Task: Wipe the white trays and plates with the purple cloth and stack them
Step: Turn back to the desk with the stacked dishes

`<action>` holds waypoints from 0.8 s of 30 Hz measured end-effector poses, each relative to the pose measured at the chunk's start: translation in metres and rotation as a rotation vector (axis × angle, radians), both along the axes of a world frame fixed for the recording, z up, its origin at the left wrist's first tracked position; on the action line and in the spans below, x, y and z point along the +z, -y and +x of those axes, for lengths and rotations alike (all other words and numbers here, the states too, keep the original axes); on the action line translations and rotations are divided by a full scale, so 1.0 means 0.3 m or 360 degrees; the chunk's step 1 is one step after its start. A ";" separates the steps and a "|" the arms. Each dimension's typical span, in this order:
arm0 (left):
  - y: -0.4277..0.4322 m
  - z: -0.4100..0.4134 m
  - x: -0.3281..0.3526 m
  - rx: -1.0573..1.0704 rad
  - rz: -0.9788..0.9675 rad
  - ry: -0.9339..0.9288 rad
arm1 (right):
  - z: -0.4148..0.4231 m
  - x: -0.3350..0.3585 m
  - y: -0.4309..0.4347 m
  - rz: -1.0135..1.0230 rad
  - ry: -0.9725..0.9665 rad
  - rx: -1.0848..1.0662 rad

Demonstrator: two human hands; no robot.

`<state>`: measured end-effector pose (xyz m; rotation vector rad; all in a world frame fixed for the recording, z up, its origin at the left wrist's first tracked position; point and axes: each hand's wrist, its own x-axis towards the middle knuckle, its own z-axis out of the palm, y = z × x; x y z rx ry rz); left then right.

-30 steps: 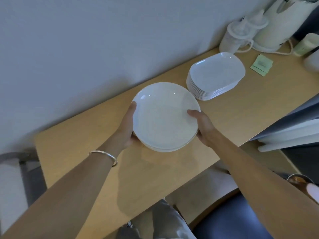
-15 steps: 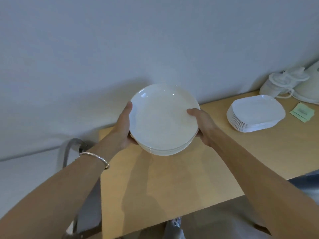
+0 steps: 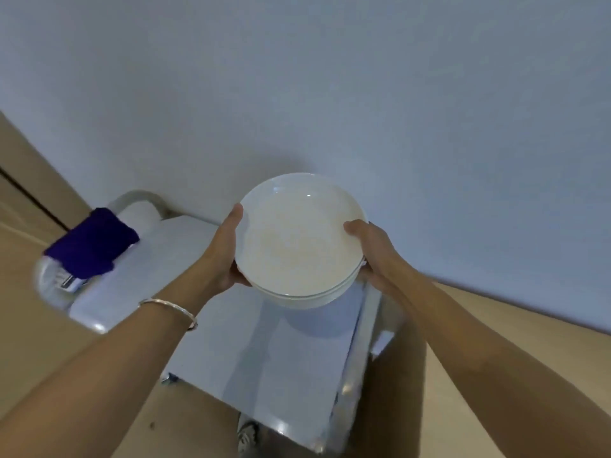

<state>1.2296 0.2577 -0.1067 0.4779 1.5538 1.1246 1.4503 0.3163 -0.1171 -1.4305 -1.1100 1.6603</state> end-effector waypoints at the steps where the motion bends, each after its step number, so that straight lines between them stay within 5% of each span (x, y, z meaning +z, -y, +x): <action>1: 0.011 -0.126 -0.029 0.0065 -0.0042 0.0000 | -0.136 -0.034 -0.016 -0.0043 0.0019 0.0058; 7: 0.058 -0.755 -0.231 0.0517 -0.0177 -0.0067 | -0.824 -0.260 -0.099 -0.0258 -0.0012 0.0359; 12: 0.075 -1.106 -0.443 0.0561 -0.0217 -0.0027 | -1.193 -0.452 -0.124 -0.0350 -0.0012 0.0536; 24: -0.007 -1.281 -0.729 0.0422 -0.0447 0.0271 | -1.324 -0.689 -0.186 -0.0468 0.0116 0.0430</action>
